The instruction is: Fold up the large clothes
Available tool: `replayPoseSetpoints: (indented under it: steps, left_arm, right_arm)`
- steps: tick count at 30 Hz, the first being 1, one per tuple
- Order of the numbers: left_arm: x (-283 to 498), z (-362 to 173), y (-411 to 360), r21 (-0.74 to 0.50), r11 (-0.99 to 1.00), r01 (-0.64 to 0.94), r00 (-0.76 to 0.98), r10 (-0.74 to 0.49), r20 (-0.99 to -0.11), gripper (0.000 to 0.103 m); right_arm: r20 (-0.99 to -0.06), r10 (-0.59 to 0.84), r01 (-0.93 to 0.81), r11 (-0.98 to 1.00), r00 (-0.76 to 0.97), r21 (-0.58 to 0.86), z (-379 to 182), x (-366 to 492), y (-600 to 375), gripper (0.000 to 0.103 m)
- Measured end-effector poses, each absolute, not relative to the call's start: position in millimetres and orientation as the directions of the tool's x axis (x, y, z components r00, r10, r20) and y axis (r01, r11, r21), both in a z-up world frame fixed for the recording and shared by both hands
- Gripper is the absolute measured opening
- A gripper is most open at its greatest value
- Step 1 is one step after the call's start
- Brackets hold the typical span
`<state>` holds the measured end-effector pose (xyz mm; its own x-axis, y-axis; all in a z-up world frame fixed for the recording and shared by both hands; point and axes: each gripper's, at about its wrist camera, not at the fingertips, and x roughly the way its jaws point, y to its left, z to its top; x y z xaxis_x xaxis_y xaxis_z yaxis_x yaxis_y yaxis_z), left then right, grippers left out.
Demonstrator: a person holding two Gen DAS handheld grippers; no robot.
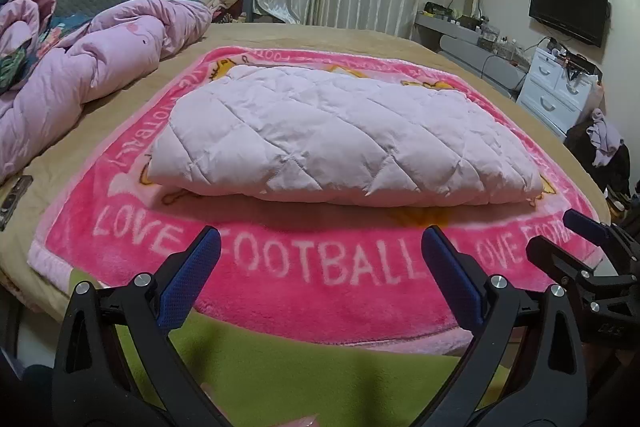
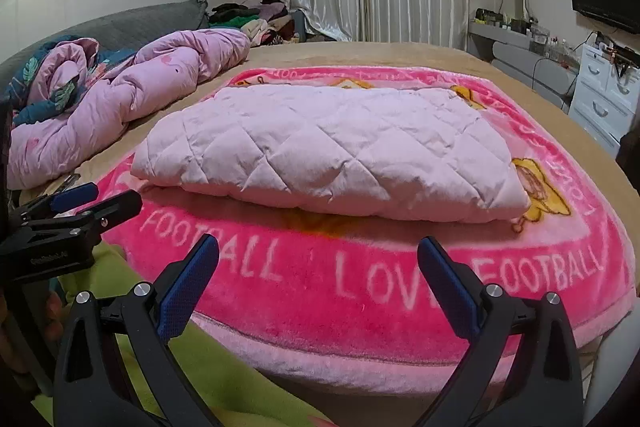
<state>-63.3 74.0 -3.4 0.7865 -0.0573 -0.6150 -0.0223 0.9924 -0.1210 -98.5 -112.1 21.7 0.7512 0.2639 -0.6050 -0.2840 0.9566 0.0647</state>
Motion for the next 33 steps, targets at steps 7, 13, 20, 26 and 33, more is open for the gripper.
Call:
replayPoseSetpoints:
  steps: [7, 13, 20, 26, 33]
  left_arm:
    - [-65.2, -1.3, 77.7, -0.128, 0.991, -0.029, 0.791, -0.055, -0.61, 0.094]
    - [-66.1, -1.1, 78.9, -0.13, 0.991, -0.036, 0.793, -0.051, -0.608, 0.094]
    - [-67.4, 0.1, 79.4, -0.125, 0.991, -0.04, 0.795, -0.044, -0.605, 0.094]
    - [-68.4, 2.0, 80.3, -0.123, 0.991, -0.044, 0.796, -0.04, -0.604, 0.094]
    - [-67.5, 3.0, 78.7, -0.111, 0.993, -0.05, 0.795, -0.027, -0.606, 0.094]
  right_arm:
    - [-0.612, 0.266, -0.288, 0.955, 0.744, 0.065, 19.1, -97.7, -110.6, 0.099]
    - [-0.614, 0.265, -0.288, 0.955, 0.744, 0.063, 18.2, -97.9, -109.8, 0.099]
    - [-0.615, 0.266, -0.29, 0.955, 0.743, 0.063, 18.3, -97.8, -109.8, 0.099]
    - [-0.615, 0.265, -0.29, 0.955, 0.743, 0.061, 18.3, -97.9, -109.5, 0.099]
    - [-0.614, 0.265, -0.289, 0.955, 0.744, 0.062, 18.1, -97.8, -109.4, 0.099]
